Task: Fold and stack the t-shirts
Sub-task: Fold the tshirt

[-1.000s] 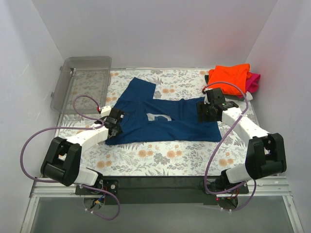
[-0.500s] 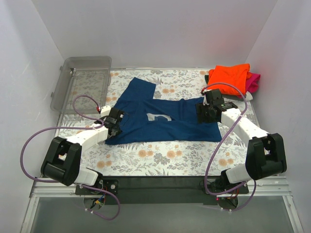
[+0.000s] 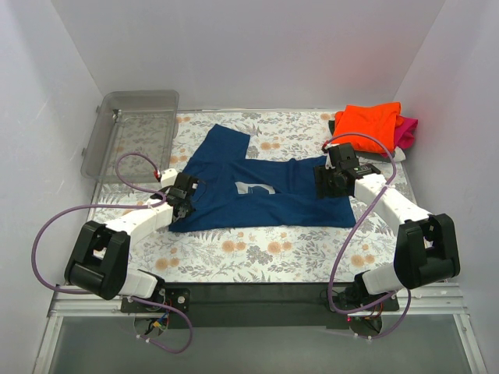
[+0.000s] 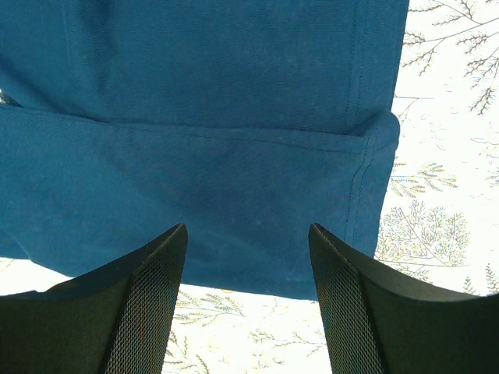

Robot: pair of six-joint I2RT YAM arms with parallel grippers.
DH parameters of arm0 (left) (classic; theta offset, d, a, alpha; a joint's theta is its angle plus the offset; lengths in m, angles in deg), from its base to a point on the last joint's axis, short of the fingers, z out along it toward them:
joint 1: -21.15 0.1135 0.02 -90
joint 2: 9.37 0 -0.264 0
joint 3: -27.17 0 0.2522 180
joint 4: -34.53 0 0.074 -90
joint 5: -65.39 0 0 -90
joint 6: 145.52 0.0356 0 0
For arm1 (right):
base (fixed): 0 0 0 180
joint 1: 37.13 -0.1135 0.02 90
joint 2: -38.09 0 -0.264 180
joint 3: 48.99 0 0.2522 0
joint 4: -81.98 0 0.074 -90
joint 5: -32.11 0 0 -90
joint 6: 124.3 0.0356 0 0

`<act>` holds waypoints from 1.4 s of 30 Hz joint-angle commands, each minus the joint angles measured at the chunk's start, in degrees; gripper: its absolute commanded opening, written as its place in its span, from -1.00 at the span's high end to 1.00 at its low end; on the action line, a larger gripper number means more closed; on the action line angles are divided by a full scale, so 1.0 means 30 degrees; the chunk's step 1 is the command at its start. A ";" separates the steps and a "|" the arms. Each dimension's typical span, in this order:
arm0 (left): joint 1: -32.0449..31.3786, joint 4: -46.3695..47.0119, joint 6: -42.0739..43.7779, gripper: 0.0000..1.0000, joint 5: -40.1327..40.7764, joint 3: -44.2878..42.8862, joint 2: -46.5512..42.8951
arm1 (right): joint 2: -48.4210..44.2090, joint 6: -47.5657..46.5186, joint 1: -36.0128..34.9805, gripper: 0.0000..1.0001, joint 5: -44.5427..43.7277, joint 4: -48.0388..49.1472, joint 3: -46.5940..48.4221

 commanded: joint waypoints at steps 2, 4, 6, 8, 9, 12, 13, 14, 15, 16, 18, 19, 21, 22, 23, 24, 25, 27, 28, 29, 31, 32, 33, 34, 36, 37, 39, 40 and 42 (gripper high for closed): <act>0.0243 0.0467 0.0107 1.00 0.0925 -0.0189 -0.0545 | 0.0118 -0.0078 -0.0217 -0.15 -0.0324 0.0357 0.0079; 0.0301 0.0555 0.0194 1.00 0.1012 -0.0365 -0.0340 | 0.0119 -0.0078 -0.0247 -0.15 -0.0353 0.0356 0.0079; 0.0272 0.0788 0.0370 1.00 0.0926 -0.0424 -0.0310 | 0.0090 -0.0078 -0.0247 -0.14 -0.0441 0.0356 0.0079; 0.0272 0.1080 0.0516 1.00 0.0867 -0.0395 -0.0368 | 0.0177 -0.0078 -0.0247 -0.14 -0.0499 0.0356 0.0108; 0.0301 0.1170 0.0575 1.00 0.0837 -0.0395 -0.0368 | 0.0264 -0.0107 -0.0218 -0.15 -0.0471 0.0356 0.0167; 0.0301 0.1288 0.0722 1.00 0.1013 -0.0453 -0.0106 | 0.0470 -0.0078 -0.0247 -0.14 -0.0500 0.0327 0.0226; 0.0301 0.1288 0.0780 1.00 0.0955 -0.0598 -0.0047 | 0.0528 -0.0078 -0.0276 -0.14 -0.0500 0.0327 0.0197; 0.0301 0.1346 0.0839 1.00 0.0693 -0.0629 -0.0017 | 0.0587 -0.0078 -0.0247 -0.14 -0.0529 0.0298 0.0226; 0.0301 0.1317 0.0839 1.00 0.0546 -0.0629 -0.0075 | 0.0646 -0.0107 -0.0247 -0.14 -0.0529 0.0327 0.0226; 0.0301 0.1346 0.0839 1.00 0.0399 -0.0629 -0.0133 | 0.0646 -0.0108 -0.0276 -0.14 -0.0587 0.0327 0.0255; 0.0272 0.1288 0.0810 1.00 0.0106 -0.0483 -0.0483 | 0.0763 -0.0108 -0.0276 -0.14 -0.0646 0.0298 0.0284; 0.0301 0.1288 0.0781 0.92 0.0105 -0.0454 -0.0602 | 0.0792 -0.0108 -0.0276 -0.14 -0.0676 0.0298 0.0314; 0.0272 0.1287 0.0752 0.78 0.0076 -0.0395 -0.0866 | 0.0968 -0.0108 -0.0276 -0.14 -0.0676 0.0298 0.0401; 0.0272 0.1288 0.0780 0.69 0.0075 -0.0395 -0.0895 | 0.1055 -0.0108 -0.0276 -0.14 -0.0676 0.0298 0.0431; 0.0272 0.1201 0.0781 0.49 0.0075 -0.0453 -0.0954 | 0.1201 -0.0137 -0.0305 -0.14 -0.0647 0.0298 0.0489; 0.0272 0.1200 0.0752 0.43 0.0104 -0.0453 -0.1012 | 0.1232 -0.0137 -0.0305 -0.14 -0.0647 0.0269 0.0548; 0.0301 0.1171 0.0751 0.36 0.0221 -0.0453 -0.1013 | 0.1261 -0.0137 -0.0305 -0.14 -0.0647 0.0268 0.0519; 0.0272 0.1112 0.0722 0.28 0.0571 -0.0424 -0.1042 | 0.1378 -0.0166 -0.0335 -0.14 -0.0647 0.0268 0.0519; 0.0272 0.1141 0.0693 0.27 0.0892 -0.0395 -0.1042 | 0.1379 -0.0166 -0.0364 -0.14 -0.0647 0.0239 0.0519; 0.0272 0.1054 0.0693 0.26 0.1070 -0.0395 -0.0984 | 0.1350 -0.0166 -0.0335 -0.14 -0.0676 0.0239 0.0519; 0.0272 0.1024 0.0606 0.25 0.1130 -0.0482 -0.0983 | 0.1291 -0.0166 -0.0422 -0.14 -0.0705 0.0210 0.0490; 0.0272 0.1024 0.0605 0.24 0.1217 -0.0483 -0.1187 | 0.1262 -0.0166 -0.0423 -0.14 -0.0734 0.0210 0.0519; 0.0272 0.0995 0.0605 0.24 0.1334 -0.0483 -0.1305 | 0.1232 -0.0166 -0.0452 -0.14 -0.0763 0.0210 0.0490; 0.0272 0.1024 0.0605 0.24 0.1480 -0.0483 -0.1480 | 0.1203 -0.0137 -0.0452 -0.14 -0.0793 0.0210 0.0432; 0.0185 0.1199 0.0605 0.24 0.1394 -0.0483 -0.2095 | 0.1203 -0.0166 -0.0481 -0.14 -0.0822 0.0239 0.0489; 0.0097 0.1345 0.0663 0.24 0.1394 -0.0541 -0.2300 | 0.1261 -0.0166 -0.0452 -0.14 -0.0880 0.0239 0.0548; -0.0137 0.1755 0.0955 0.24 0.1219 -0.0803 -0.2507 | 0.1349 -0.0166 -0.0481 -0.13 -0.0852 0.0239 0.0665; -0.0254 0.1872 0.1044 0.23 0.1131 -0.1298 -0.2420 | 0.1378 -0.0166 -0.0481 -0.14 -0.0852 0.0268 0.0839; -0.0838 0.2399 0.1365 0.20 0.1101 -0.1944 -0.1661 | 0.1583 -0.0108 -0.0482 -0.13 -0.0822 0.0297 0.1074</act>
